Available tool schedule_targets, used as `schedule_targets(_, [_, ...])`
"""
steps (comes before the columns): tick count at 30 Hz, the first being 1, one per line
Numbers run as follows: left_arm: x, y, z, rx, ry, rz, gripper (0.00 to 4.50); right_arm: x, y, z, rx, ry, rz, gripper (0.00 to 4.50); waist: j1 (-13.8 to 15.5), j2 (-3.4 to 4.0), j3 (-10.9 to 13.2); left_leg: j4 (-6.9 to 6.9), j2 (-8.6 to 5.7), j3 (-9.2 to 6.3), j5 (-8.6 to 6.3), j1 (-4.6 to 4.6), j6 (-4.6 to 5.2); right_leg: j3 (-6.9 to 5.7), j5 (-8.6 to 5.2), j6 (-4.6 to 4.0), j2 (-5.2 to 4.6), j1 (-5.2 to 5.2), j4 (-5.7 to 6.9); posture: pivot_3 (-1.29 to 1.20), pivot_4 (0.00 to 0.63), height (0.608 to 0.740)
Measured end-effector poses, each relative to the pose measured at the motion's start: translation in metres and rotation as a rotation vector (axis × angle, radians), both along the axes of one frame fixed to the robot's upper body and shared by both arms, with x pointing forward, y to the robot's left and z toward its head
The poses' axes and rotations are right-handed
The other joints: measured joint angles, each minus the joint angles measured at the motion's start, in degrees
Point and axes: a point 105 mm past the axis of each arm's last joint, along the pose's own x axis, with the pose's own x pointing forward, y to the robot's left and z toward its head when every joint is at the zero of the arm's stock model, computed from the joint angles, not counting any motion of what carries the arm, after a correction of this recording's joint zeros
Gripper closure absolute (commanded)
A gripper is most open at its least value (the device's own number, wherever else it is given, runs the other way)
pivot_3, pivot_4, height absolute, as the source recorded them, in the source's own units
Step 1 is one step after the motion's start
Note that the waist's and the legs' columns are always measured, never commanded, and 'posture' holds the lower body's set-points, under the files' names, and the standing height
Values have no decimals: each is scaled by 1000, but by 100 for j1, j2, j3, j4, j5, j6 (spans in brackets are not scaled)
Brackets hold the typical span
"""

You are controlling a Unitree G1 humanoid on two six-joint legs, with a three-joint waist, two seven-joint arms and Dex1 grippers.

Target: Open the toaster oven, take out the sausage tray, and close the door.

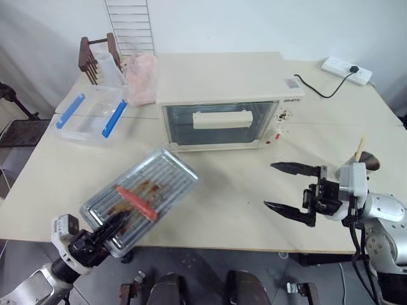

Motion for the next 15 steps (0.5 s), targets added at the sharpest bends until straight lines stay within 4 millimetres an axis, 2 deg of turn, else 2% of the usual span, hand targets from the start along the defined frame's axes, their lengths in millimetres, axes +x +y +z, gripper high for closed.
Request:
schedule_targets(4, [15,-8,0,23,22,-97,4500,-7,-16,-10,5,39,-86,78,34,6,0,-6,-2,-6,-1,0,-2,20,-1,-2,-6,0,1,0,150,740])
schedule_targets(8, [40,-25,2,27,30,-195,4500,-16,-31,-15,6,70,-154,78,56,17,-2,-9,-8,-5,1,0,0,25,-1,-1,-7,2,3,0,150,740])
schedule_targets(15, [67,-49,3,69,75,-333,4500,-29,-53,-20,-16,93,-258,78,106,22,-5,-9,-13,-1,6,10,6,4,2,4,0,6,10,0,150,740])
